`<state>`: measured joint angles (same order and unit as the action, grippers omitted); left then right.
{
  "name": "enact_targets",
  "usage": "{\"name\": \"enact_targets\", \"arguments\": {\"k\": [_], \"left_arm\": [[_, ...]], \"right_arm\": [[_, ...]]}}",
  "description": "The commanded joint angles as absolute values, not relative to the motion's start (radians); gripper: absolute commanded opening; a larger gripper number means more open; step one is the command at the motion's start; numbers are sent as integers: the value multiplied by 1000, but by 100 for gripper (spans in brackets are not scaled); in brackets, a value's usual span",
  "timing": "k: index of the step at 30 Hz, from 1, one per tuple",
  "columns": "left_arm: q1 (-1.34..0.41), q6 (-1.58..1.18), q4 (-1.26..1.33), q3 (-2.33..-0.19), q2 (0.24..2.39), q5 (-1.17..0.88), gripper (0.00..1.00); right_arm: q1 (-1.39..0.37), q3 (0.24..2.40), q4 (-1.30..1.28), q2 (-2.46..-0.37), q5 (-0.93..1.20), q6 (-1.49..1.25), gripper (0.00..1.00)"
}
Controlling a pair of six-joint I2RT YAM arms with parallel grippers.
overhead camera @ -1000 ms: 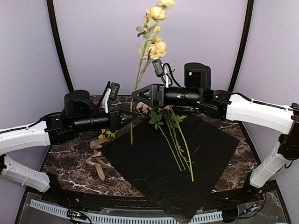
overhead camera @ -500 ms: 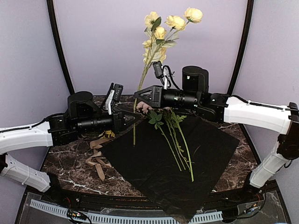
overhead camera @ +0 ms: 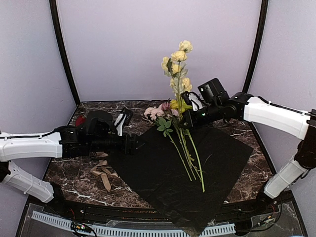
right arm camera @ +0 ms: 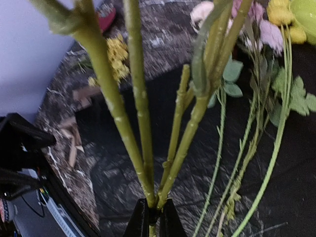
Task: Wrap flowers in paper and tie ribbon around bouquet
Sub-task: Place the fake flower on the flattened wrapping paper, then adjust the fake flower at the corner of the board.
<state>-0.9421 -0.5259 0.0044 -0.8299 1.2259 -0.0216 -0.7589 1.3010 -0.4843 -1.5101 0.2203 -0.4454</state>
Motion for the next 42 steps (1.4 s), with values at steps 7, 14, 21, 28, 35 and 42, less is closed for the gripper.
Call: {"name": "enact_targets", "arguments": {"k": [7,14,21,28,35,42], "left_arm": [[-939,-604,-179,-817,1399,31,73],[-934,-598,-224,-797,1376,44,75],[-827,-569,-293,-790,1355,-8,75],[-683,-499,-425,-807,1294,63,79],[-457,-526,-459,-758,1249,121,70],[-249,-435,-462,-868,1346,124,63]], "right_arm": [[-696,1345,-826,-1780,189,-302,0],[-680,1385,-823,-1885,134,-333,1],[-680,1385,-812,-1888,78,-382,30],[-680,1402,-830,-1822,59,-384,38],[-690,1335,-794,-1708,103,-382,39],[-693,1261,-784,-1671,105,-365,40]]}}
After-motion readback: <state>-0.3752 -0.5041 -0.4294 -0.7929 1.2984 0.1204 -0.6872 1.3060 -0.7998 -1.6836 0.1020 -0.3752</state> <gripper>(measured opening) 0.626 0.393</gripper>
